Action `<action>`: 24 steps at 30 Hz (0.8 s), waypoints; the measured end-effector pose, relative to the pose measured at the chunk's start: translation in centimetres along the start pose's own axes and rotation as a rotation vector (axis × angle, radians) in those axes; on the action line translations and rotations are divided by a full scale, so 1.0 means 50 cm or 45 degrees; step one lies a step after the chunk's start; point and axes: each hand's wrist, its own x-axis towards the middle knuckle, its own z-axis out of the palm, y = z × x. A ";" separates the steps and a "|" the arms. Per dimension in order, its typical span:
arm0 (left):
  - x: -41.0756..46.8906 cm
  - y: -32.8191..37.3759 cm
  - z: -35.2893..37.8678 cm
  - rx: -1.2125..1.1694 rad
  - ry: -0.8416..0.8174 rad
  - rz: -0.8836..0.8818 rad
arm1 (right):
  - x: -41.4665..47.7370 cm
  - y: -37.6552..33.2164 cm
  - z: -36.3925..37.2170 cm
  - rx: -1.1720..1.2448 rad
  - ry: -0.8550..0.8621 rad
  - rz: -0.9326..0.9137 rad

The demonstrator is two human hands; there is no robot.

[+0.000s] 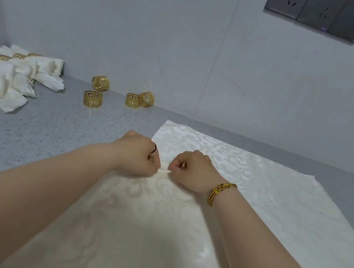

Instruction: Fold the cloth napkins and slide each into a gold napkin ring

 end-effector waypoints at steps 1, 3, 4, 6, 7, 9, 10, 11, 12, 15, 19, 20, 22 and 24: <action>0.002 -0.002 -0.007 -0.103 -0.050 -0.058 | 0.002 0.001 -0.006 0.090 -0.036 0.047; 0.008 -0.005 -0.014 -0.223 -0.111 -0.098 | 0.008 0.004 -0.017 0.257 -0.103 0.111; 0.013 -0.007 -0.016 -0.210 -0.105 -0.087 | 0.012 0.004 -0.021 0.282 -0.118 0.116; 0.020 -0.012 -0.017 -0.150 -0.082 -0.085 | 0.022 0.004 -0.023 0.262 -0.131 0.107; 0.025 -0.018 -0.015 -0.150 -0.088 -0.093 | 0.026 0.003 -0.023 0.241 -0.138 0.102; 0.032 -0.024 -0.020 -0.181 -0.144 -0.120 | 0.032 0.002 -0.028 0.205 -0.188 0.108; 0.032 -0.023 -0.025 -0.185 -0.170 -0.125 | 0.035 0.001 -0.032 0.183 -0.233 0.108; 0.036 -0.024 -0.029 -0.172 -0.205 -0.135 | 0.037 -0.001 -0.036 0.162 -0.277 0.103; 0.038 -0.022 -0.031 -0.149 -0.227 -0.140 | 0.039 -0.002 -0.039 0.151 -0.319 0.101; 0.043 -0.015 -0.036 -0.030 -0.260 -0.136 | 0.043 -0.007 -0.040 0.106 -0.352 0.091; 0.030 0.004 -0.033 0.190 -0.177 -0.067 | 0.040 -0.017 -0.040 -0.111 -0.327 0.097; 0.022 0.009 -0.031 0.257 -0.107 -0.017 | 0.036 -0.020 -0.039 -0.190 -0.284 0.071; 0.004 0.015 -0.021 0.400 0.061 0.121 | 0.022 -0.027 -0.033 -0.315 -0.175 -0.017; -0.020 0.016 -0.006 0.568 0.197 0.271 | 0.003 -0.031 -0.021 -0.383 -0.064 -0.105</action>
